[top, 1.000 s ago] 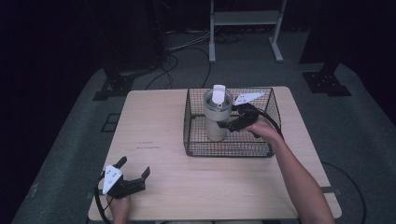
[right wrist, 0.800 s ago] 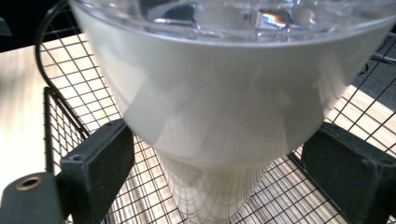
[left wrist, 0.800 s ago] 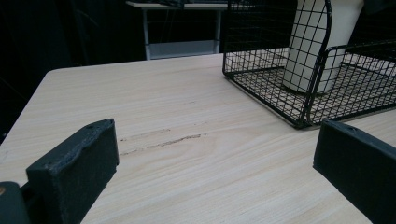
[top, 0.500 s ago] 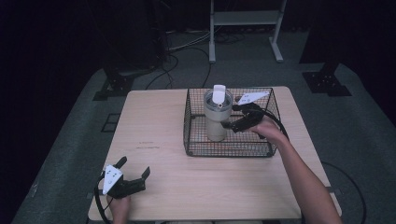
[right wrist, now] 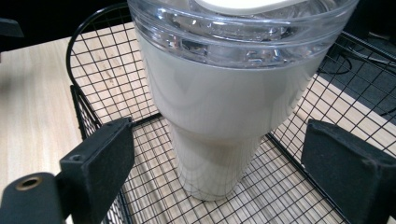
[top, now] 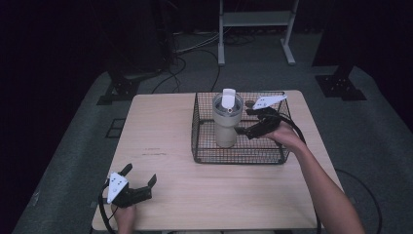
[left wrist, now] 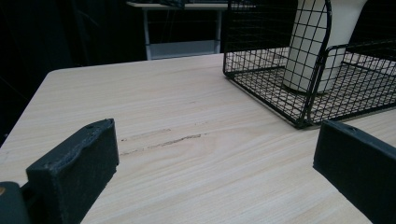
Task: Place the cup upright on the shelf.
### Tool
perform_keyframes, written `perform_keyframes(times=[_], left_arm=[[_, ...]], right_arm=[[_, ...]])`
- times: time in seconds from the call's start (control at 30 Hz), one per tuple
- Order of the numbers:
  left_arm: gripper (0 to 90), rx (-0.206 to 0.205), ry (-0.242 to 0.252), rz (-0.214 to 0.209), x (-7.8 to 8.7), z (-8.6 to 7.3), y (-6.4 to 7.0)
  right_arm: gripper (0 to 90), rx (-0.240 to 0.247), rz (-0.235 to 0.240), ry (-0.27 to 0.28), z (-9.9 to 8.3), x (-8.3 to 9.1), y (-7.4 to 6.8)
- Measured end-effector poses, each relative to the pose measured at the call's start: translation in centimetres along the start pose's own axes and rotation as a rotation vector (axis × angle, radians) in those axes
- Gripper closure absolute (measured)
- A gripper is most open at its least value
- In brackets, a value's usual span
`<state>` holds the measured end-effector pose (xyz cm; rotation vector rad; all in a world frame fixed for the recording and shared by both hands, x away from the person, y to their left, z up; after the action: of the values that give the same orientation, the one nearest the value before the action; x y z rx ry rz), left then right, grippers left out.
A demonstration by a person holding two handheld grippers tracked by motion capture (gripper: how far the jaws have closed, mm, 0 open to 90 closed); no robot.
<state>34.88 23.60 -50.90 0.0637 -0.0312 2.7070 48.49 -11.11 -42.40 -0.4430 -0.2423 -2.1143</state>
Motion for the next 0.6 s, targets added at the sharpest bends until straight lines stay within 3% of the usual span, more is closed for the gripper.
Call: perform_keyframes(times=[0.6], left_arm=[[0.0,-0.004,-0.001,0.002,0.0,0.0,0.0]], right_arm=[[9.2,-0.011,-0.015,0.028,0.0,2.5,-0.4]])
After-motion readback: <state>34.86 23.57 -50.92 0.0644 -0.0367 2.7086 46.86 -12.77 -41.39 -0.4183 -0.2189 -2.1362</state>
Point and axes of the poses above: each handheld gripper's, and its own axes: x roughly backward along the jaws, z roughly out of its top, y roughly to its right, the point moved 10 cm from there along -x, roughly forward along the jaws, and after that the axes turned 8 degrees about y, right-handed, at the moved point
